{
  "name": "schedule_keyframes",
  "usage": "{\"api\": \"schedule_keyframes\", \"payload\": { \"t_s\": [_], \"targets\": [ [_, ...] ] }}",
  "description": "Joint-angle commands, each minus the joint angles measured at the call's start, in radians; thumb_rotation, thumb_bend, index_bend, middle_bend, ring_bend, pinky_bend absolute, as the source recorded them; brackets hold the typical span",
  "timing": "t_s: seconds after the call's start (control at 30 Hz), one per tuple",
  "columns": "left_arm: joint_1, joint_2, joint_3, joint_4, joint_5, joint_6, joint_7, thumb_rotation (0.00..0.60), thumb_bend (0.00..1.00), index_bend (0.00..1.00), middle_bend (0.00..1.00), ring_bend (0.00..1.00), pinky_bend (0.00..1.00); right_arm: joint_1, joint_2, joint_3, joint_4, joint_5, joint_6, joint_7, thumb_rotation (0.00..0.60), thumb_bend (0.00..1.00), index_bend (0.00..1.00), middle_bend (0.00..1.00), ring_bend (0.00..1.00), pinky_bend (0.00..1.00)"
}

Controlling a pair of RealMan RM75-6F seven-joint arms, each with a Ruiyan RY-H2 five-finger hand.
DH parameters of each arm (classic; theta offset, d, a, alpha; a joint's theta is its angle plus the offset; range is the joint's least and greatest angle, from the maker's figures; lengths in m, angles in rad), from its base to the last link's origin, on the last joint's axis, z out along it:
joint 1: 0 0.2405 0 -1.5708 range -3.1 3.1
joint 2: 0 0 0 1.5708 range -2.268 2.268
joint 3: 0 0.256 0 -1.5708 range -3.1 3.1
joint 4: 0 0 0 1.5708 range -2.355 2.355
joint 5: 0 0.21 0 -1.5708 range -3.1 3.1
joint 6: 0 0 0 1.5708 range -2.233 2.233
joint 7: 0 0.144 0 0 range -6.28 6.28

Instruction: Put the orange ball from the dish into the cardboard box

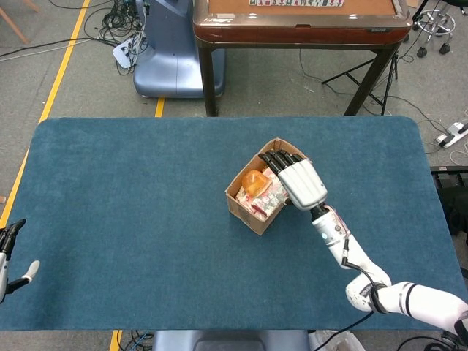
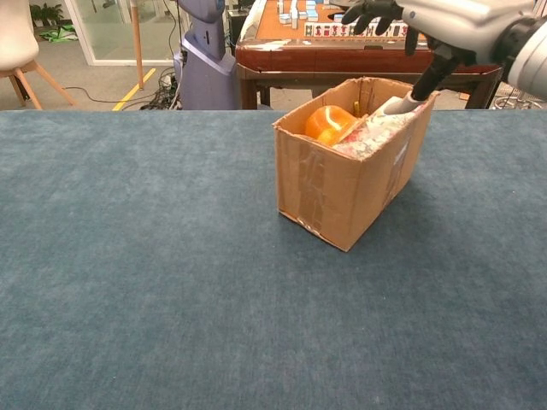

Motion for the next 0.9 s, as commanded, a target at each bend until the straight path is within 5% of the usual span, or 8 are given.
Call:
{"api": "schedule_keyframes", "payload": {
  "t_s": [0.03, 0.5, 0.9],
  "targets": [
    [0.000, -0.001, -0.002, 0.000, -0.003, -0.001, 0.001, 0.600, 0.25, 0.11, 0.19, 0.18, 0.42, -0.045, 0.049, -0.018, -0.058, -0.011, 0.055, -0.027, 0.600, 0.00, 0.14, 0.18, 0.19, 0.40],
    [0.001, -0.005, 0.000, -0.005, 0.013, 0.012, 0.014, 0.600, 0.25, 0.11, 0.19, 0.18, 0.42, -0.323, 0.253, -0.139, -0.265, 0.022, 0.283, -0.030, 0.600, 0.00, 0.24, 0.24, 0.19, 0.40],
    [0.001, -0.020, -0.002, 0.019, 0.032, 0.029, 0.001, 0.600, 0.25, 0.11, 0.19, 0.18, 0.42, -0.486, 0.271, -0.191, -0.199, 0.096, 0.370, 0.032, 0.600, 0.00, 0.24, 0.24, 0.19, 0.40]
  ]
}}
